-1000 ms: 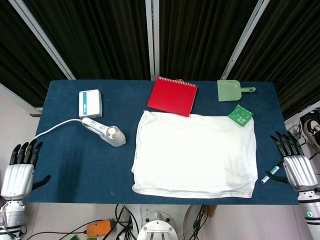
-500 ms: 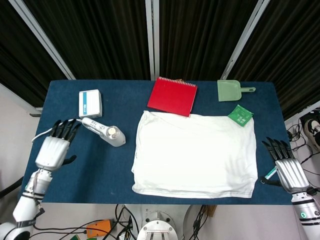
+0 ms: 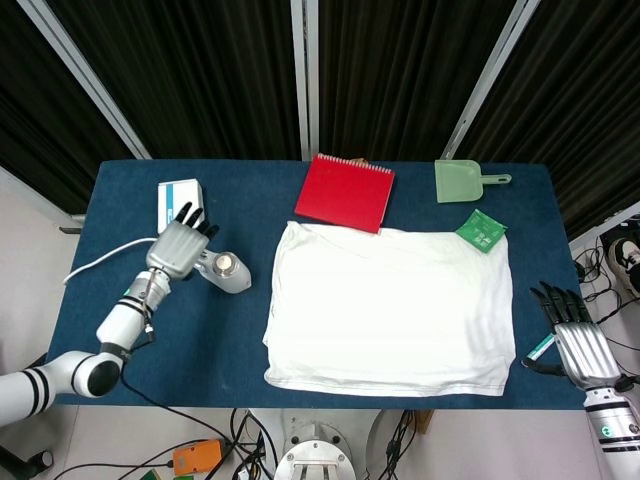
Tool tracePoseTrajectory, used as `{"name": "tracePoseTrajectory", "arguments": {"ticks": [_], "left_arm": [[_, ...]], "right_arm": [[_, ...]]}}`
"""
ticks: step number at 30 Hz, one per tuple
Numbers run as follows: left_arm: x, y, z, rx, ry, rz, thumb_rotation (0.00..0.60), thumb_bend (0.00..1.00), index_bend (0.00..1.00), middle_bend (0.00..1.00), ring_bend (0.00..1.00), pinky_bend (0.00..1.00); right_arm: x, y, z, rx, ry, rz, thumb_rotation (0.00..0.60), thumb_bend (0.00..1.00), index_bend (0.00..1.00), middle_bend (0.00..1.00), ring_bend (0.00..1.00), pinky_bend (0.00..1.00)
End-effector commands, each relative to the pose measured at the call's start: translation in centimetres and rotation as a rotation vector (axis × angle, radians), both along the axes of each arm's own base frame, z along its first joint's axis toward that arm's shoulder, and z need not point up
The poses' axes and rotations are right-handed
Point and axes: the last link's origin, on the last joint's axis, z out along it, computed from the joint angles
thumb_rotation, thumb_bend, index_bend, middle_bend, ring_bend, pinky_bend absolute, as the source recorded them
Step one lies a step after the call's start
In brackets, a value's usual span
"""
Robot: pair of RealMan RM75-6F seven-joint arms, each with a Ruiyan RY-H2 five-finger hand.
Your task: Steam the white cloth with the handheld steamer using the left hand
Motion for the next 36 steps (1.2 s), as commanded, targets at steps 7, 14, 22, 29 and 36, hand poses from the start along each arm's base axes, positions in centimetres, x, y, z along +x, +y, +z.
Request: {"name": "tracePoseTrajectory", "arguments": {"ticks": [7,14,22,29,36], "left_arm": [[-0.7,0.8,-1.4,-0.014,0.056,0.044,0.600,0.08,0.31,0.35,0.17,0.00],[-0.9,0.9,-2.0,-0.027,0.083,0.044,0.600,0.08,0.41,0.41,0.24,0.01],[-1.1,0.9,-2.4,-0.039,0.098,0.050,0.600,0.08,0.44,0.45,0.29,0.09],[-1.2,1.0,-2.9,-0.058,0.115,0.057,0.600,0.08,0.46,0.48,0.33,0.27],[-1.4,1.1,-3.2,-0.071,0.135,0.071,0.600,0.08,0.54,0.58,0.43,0.32]], "right_arm": [[-0.2,-0.5,-0.4,0.013,-0.003,-0.012,0.600,0.05,0.00,0.00,0.00,0.00],[-0.3,-0.7,-0.7,0.025,-0.005,-0.019,0.600,0.05,0.00,0.00,0.00,0.00],[-0.5,-0.7,-0.8,0.027,-0.007,-0.028,0.600,0.05,0.00,0.00,0.00,0.00],[-0.7,-0.7,-0.8,0.029,-0.009,-0.036,0.600,0.05,0.00,0.00,0.00,0.00],[-0.8,-0.7,-0.9,0.029,-0.011,-0.042,0.600,0.05,0.00,0.00,0.00,0.00]]}}
